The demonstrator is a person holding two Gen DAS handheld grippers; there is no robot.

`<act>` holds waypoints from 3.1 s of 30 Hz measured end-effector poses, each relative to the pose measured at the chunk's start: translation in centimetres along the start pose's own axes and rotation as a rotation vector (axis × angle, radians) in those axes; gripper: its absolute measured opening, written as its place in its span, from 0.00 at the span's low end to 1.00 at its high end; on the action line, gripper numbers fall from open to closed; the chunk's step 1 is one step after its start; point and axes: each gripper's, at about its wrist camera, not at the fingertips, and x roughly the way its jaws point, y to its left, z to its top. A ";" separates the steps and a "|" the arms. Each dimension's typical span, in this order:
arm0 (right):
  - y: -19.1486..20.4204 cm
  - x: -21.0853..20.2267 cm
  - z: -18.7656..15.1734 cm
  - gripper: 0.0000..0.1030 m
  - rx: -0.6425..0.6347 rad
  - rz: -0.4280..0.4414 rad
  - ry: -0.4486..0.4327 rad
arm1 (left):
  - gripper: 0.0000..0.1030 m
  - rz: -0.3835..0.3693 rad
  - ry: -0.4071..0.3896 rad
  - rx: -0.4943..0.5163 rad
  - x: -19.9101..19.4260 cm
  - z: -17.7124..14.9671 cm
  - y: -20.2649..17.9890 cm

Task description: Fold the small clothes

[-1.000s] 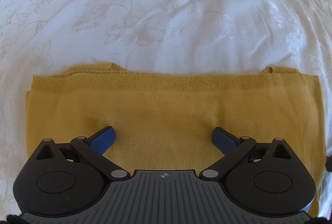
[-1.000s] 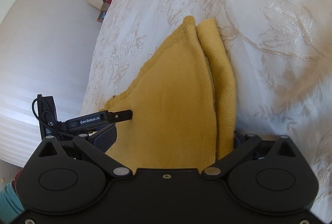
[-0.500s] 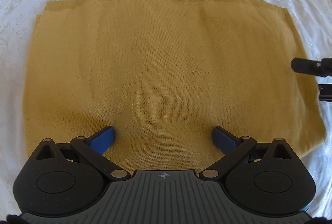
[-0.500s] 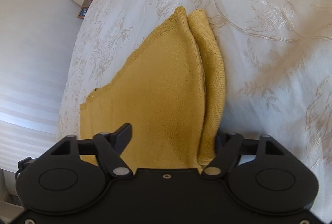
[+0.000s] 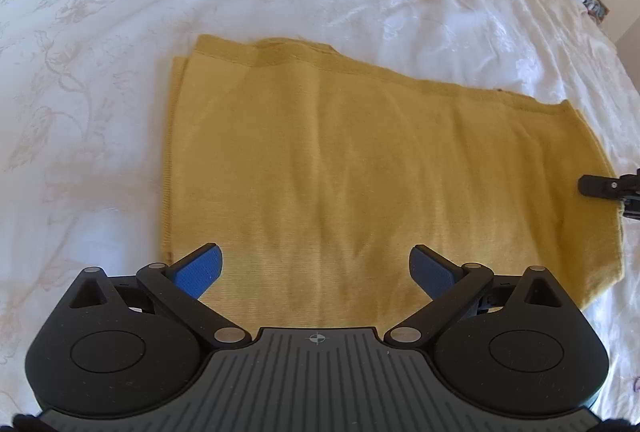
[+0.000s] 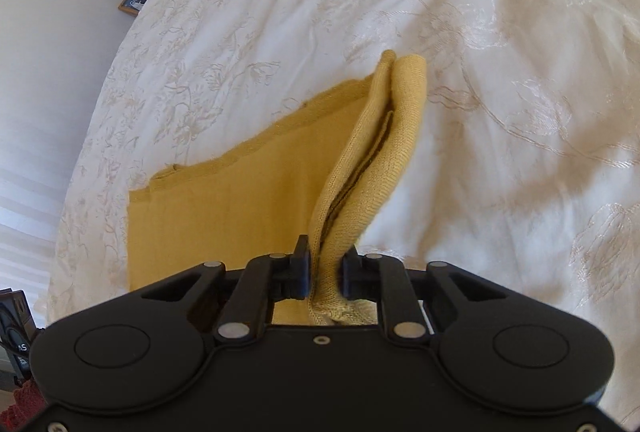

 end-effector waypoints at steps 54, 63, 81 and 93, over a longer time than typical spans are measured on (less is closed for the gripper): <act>25.0 10.2 -15.2 0.66 -0.601 -0.028 0.130 | 0.98 -0.163 0.030 -0.039 -2.6 5.3 10.2; 28.0 12.8 -19.3 0.23 -0.927 -0.215 0.118 | 0.98 -0.155 0.050 -0.008 -3.0 5.3 10.3; 23.7 6.9 -14.8 0.11 -0.611 -0.177 -0.032 | 0.98 -0.347 0.128 -0.151 0.7 5.4 8.0; 22.9 6.4 -15.2 0.11 -0.562 -0.146 -0.036 | 0.59 -0.283 0.133 -0.234 3.6 6.7 8.4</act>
